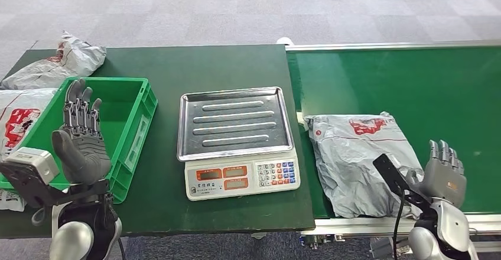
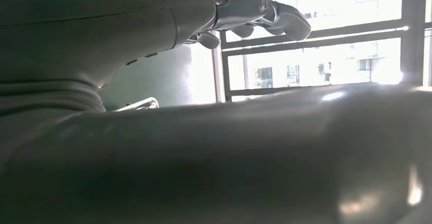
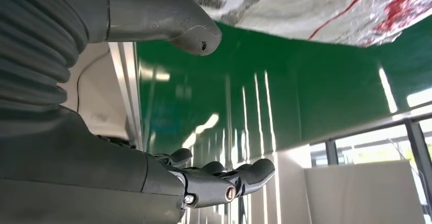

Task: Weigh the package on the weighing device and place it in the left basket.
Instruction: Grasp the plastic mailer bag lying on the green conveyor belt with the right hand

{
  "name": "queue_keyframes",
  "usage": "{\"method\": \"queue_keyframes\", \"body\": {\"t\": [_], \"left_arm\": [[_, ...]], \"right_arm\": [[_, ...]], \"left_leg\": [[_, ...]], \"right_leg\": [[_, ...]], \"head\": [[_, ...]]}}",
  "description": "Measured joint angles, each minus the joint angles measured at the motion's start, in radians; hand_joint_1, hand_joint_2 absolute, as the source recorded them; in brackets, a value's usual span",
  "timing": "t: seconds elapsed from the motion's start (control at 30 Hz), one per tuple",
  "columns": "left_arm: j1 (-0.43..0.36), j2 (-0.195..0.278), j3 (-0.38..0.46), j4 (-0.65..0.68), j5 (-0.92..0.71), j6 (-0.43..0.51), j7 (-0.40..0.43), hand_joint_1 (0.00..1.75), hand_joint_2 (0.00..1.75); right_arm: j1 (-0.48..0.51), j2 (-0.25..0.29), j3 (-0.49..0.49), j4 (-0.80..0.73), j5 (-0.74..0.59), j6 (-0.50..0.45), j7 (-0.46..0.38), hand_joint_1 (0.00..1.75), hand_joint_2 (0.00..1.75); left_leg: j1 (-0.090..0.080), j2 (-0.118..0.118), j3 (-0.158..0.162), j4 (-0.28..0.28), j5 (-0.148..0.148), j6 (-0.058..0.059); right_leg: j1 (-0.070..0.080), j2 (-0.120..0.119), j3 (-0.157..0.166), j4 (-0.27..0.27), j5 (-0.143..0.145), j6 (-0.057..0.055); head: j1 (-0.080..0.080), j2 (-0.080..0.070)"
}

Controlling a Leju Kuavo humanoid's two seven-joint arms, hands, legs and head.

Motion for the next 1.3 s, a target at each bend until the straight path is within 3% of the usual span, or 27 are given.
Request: {"method": "queue_keyframes", "body": {"t": [0.17, 0.5, 0.63, 0.73, 0.83, 1.0, 1.3], "left_arm": [[0.018, -0.011, 0.000, -0.007, -0.002, -0.002, 0.000, 0.00, 0.00], [0.029, -0.017, 0.003, -0.013, -0.002, -0.003, 0.000, 0.00, 0.00], [0.036, -0.017, 0.006, -0.014, 0.000, -0.003, -0.006, 0.00, 0.00], [0.041, -0.017, 0.007, -0.015, 0.001, -0.003, -0.006, 0.00, 0.00], [0.040, -0.016, 0.007, -0.011, 0.001, -0.006, -0.004, 0.00, 0.00], [0.040, -0.011, 0.006, -0.002, 0.005, -0.017, -0.003, 0.00, 0.00], [0.025, -0.009, 0.006, 0.007, 0.004, -0.023, 0.010, 0.00, 0.00]], "right_arm": [[0.002, 0.022, 0.030, -0.005, 0.121, 0.003, 0.002, 0.00, 1.75], [-0.009, 0.063, 0.060, 0.000, 0.138, 0.014, -0.034, 0.00, 1.75], [-0.036, 0.098, 0.066, 0.017, 0.104, -0.030, -0.086, 0.00, 1.75], [-0.077, 0.106, 0.066, 0.029, 0.100, -0.025, -0.080, 0.00, 1.75], [-0.118, 0.112, 0.062, 0.038, 0.015, 0.051, -0.075, 0.00, 1.75], [-0.151, 0.139, 0.034, 0.060, -0.242, 0.167, -0.107, 0.00, 1.75], [-0.165, 0.147, 0.028, 0.129, -0.261, 0.177, -0.065, 0.00, 1.75]], "left_leg": [[0.000, 0.000, 0.000, 0.000, 0.000, 0.000], [0.000, 0.000, 0.000, 0.000, 0.000, 0.000], [0.000, 0.000, 0.000, 0.000, 0.001, 0.000], [0.000, 0.000, 0.000, 0.000, 0.001, -0.001], [0.000, 0.000, 0.000, 0.000, 0.001, 0.000], [0.000, 0.000, 0.000, 0.000, 0.001, 0.000], [0.000, 0.000, 0.000, 0.000, 0.001, 0.000]], "right_leg": [[0.000, 0.000, 0.000, 0.000, 0.000, 0.000], [0.000, 0.000, 0.000, 0.000, 0.000, 0.000], [0.000, 0.000, 0.000, 0.000, 0.000, 0.000], [0.000, 0.000, 0.000, 0.000, 0.000, 0.000], [0.000, 0.000, 0.000, 0.000, 0.000, 0.000], [0.000, 0.000, 0.000, 0.000, 0.000, 0.000], [0.000, 0.000, 0.000, 0.000, 0.000, 0.000]], "head": [[0.000, 0.000], [0.000, 0.000], [0.000, 0.000], [0.000, 0.000], [0.000, 0.000], [0.000, 0.000], [0.000, 0.000]]}}
